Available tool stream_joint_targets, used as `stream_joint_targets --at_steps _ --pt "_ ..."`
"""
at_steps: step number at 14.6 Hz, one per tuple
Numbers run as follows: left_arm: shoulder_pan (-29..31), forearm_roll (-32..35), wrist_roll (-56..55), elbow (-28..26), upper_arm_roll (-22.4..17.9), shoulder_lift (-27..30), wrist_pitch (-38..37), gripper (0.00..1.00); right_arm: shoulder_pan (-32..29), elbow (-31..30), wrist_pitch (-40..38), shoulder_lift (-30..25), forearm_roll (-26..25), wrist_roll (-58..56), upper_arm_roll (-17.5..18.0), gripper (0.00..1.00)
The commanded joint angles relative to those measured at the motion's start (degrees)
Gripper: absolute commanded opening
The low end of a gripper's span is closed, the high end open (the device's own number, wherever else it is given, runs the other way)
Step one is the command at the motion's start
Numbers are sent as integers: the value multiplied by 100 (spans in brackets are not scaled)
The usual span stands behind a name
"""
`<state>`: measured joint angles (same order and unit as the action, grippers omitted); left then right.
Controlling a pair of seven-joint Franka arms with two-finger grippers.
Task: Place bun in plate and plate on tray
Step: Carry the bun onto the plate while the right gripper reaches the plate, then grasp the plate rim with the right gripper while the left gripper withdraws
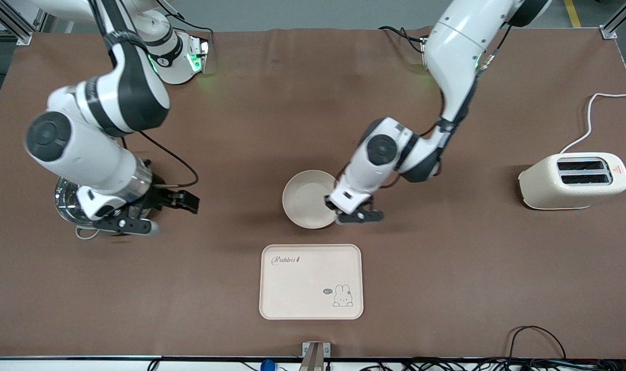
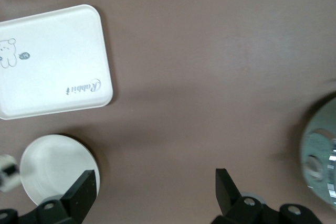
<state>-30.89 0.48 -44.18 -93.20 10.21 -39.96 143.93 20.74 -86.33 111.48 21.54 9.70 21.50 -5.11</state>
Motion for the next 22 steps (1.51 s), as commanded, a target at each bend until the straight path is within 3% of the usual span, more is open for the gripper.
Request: stream_joint_targets --at_steps 1,2,3,4,5,6,9,12,18,22 --pt "-232 119 -388 250 -72 -222 -75 44 35 38 355 200 365 135 -43 100" --pt "-233 128 -389 250 -72 -231 -75 53 105 38 540 332 384 135 -43 100" --pt "-233 137 -398 250 -72 -257 -75 55 167 38 690 455 393 144 -43 100" --pt "-233 163 -398 250 -72 -266 -75 69 193 38 865 596 393 144 -43 100" --pt "-233 224 -398 250 -72 -284 -67 91 211 38 1015 719 401 179 -43 100" --pt "-242 347 -398 250 -72 -284 -67 100 220 46 1138 842 419 188 -43 100" --pt "-120 751 -302 250 -81 -127 -258 100 281 46 1568 1219 664 188 -43 100" --pt "389 1375 636 539 -63 321 -1601 100 509 38 2280 1607 779 301 -43 100" --pt "1689 1271 2544 531 -2 1507 -2912 100 1176 -401 2256 1678 753 205 -43 100" --pt "2226 973 2774 540 7 2307 -3713 100 1661 -717 2457 1669 762 284 -43 100"
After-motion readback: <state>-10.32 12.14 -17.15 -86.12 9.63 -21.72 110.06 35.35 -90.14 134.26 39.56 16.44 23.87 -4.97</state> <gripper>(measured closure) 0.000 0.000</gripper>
